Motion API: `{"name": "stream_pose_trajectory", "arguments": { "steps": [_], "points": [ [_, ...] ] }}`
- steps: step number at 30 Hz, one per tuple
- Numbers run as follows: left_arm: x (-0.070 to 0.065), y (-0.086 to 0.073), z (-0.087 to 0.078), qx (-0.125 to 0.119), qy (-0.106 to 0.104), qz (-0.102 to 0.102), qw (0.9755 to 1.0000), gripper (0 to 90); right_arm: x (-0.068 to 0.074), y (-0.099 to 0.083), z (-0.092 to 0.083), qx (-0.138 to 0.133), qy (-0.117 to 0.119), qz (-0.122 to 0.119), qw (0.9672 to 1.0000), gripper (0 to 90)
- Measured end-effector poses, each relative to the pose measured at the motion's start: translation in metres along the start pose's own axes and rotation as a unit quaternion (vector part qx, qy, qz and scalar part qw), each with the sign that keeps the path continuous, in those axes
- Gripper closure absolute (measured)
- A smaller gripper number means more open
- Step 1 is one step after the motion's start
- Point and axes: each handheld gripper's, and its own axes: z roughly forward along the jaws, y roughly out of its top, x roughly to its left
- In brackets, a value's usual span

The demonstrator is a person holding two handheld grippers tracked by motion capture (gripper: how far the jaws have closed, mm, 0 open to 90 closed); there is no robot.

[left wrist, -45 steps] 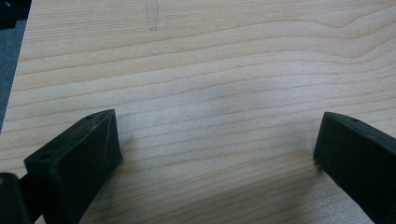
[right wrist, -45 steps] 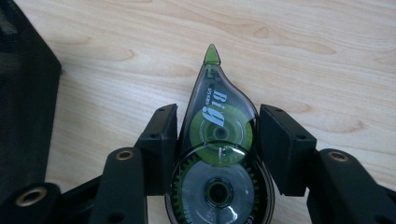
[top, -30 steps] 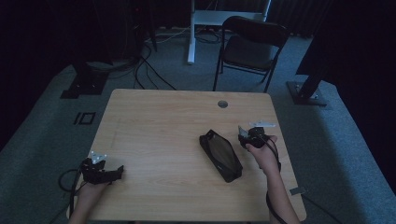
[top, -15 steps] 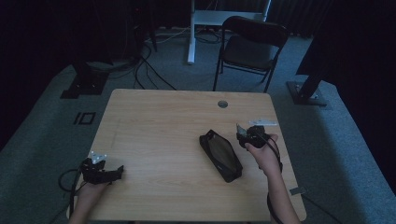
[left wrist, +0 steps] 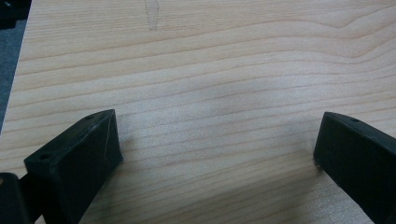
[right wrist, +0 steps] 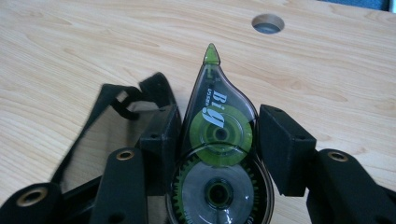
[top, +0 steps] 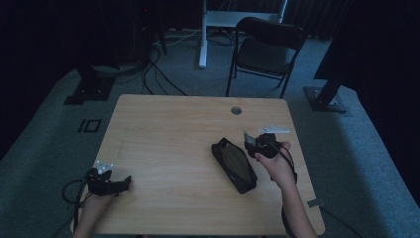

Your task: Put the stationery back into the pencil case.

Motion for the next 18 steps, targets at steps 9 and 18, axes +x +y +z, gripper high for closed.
{"name": "stream_pose_trajectory", "arguments": {
  "steps": [9, 18],
  "points": [
    [0.000, 0.000, 0.000, 0.000, 0.000, 0.000, 1.0000, 0.7, 0.020, 0.004, -0.005, 0.004, 0.016, -0.022, 0.9996, 48.9],
    [0.000, 0.000, 0.000, 0.000, 0.000, 0.000, 1.0000, 0.7, 0.035, 0.008, -0.003, 0.014, 0.028, -0.039, 0.9987, 48.9]
  ]
}}
